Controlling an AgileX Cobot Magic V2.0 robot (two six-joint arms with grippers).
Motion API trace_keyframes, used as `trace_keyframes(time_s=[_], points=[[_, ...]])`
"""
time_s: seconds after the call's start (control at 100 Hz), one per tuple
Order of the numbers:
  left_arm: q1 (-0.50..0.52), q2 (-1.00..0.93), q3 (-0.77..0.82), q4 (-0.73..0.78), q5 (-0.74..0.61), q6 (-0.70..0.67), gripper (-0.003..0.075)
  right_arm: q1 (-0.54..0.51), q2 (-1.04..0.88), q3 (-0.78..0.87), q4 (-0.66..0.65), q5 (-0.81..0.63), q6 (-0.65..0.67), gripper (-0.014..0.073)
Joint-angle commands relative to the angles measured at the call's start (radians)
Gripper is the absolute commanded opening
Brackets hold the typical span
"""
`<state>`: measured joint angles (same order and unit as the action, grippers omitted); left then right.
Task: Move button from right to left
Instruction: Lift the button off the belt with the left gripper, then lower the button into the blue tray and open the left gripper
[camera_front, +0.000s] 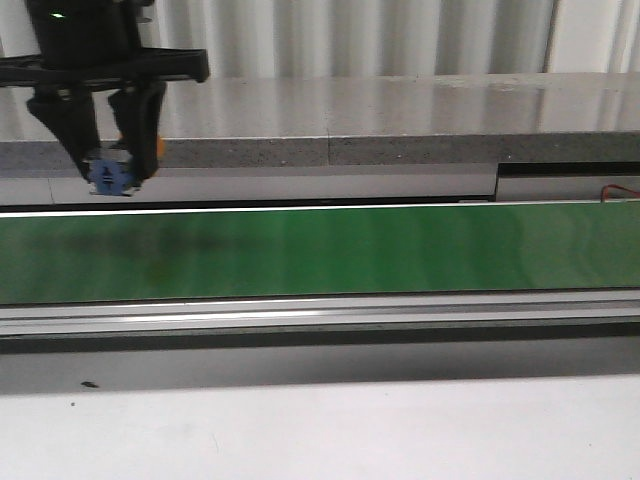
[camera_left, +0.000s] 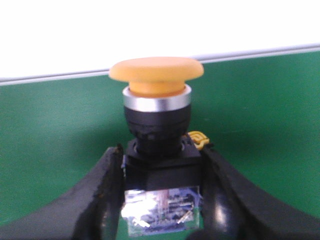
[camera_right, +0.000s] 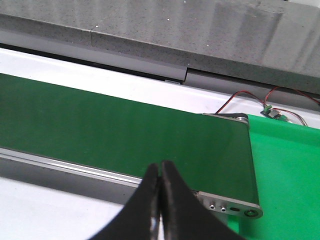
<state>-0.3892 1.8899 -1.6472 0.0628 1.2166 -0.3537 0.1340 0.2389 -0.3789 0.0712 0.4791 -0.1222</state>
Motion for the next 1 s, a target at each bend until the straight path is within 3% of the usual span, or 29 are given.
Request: trace_keyframes(time_s=[0.0,0.58,0.7,0.99], points=[[0.053,-0.064,-0.032,0.006,0.029,0.049,-0.002,0.001,0.007,-0.025,-0.007,-0.076,-0.009,-0.0068],[0.527,-0.064,-0.026,-0.022,0.049,0.457,-0.002,0.001,0.007,-0.025,-0.007,-0.076,-0.009,-0.0068],[0.6,-0.064,-0.026,-0.029,0.049,0.547,-0.002,0.001,0.007,-0.025,-0.007,-0.076,-0.009,-0.0068],[0.717,-0.01,-0.008,-0.028,0.049,0.613,-0.002,0.001,0.007,-0.025,-0.007,-0.076,-0.009,-0.0068]])
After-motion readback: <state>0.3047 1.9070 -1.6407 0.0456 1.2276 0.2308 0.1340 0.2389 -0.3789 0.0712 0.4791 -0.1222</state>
